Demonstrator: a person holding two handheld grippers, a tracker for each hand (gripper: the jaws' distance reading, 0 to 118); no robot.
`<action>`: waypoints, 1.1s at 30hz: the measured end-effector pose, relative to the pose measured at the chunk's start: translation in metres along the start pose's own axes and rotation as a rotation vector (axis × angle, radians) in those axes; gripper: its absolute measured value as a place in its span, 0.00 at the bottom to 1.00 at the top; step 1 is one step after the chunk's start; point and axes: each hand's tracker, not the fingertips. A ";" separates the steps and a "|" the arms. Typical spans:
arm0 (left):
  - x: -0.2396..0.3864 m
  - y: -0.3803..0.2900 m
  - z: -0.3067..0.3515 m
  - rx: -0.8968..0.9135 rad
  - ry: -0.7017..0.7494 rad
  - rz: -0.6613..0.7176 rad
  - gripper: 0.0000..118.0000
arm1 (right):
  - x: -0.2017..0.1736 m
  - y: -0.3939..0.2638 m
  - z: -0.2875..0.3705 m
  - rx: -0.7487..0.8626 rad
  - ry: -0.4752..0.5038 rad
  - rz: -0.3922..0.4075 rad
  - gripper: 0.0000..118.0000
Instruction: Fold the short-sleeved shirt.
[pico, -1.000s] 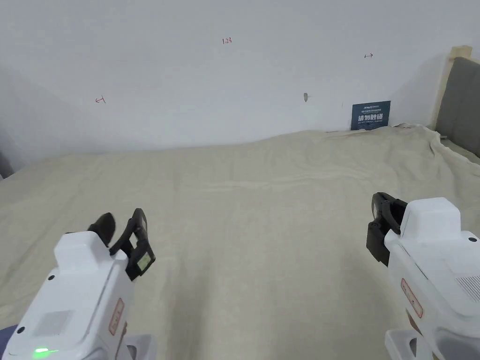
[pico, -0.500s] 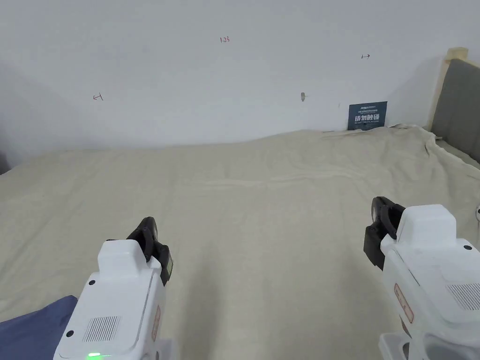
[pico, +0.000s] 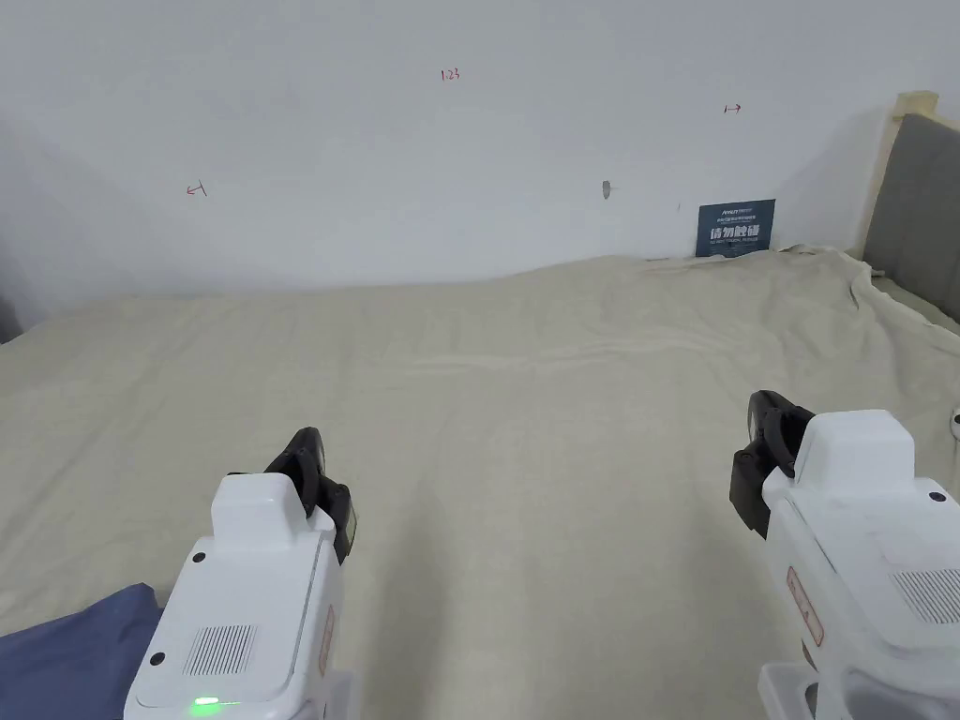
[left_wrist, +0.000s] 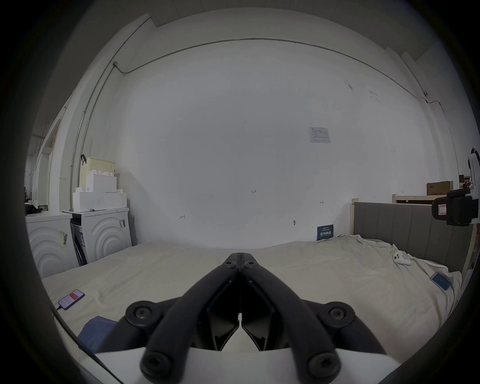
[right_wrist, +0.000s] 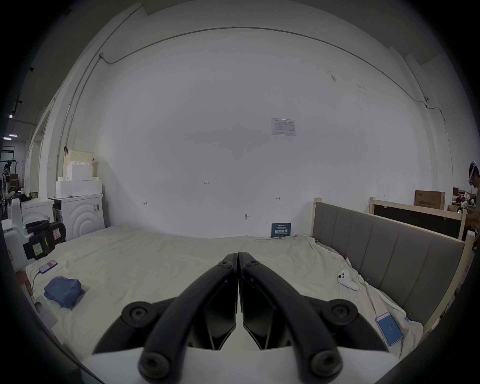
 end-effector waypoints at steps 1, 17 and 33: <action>0.000 0.000 0.000 0.000 -0.002 -0.001 0.00 | -0.001 0.001 0.001 -0.001 0.000 -0.001 0.00; 0.001 -0.003 -0.001 -0.007 0.001 0.006 0.00 | 0.008 -0.005 -0.004 0.001 -0.001 0.008 0.00; -0.001 -0.004 0.001 -0.009 0.004 -0.001 0.00 | 0.005 -0.003 -0.003 0.004 0.003 0.014 0.00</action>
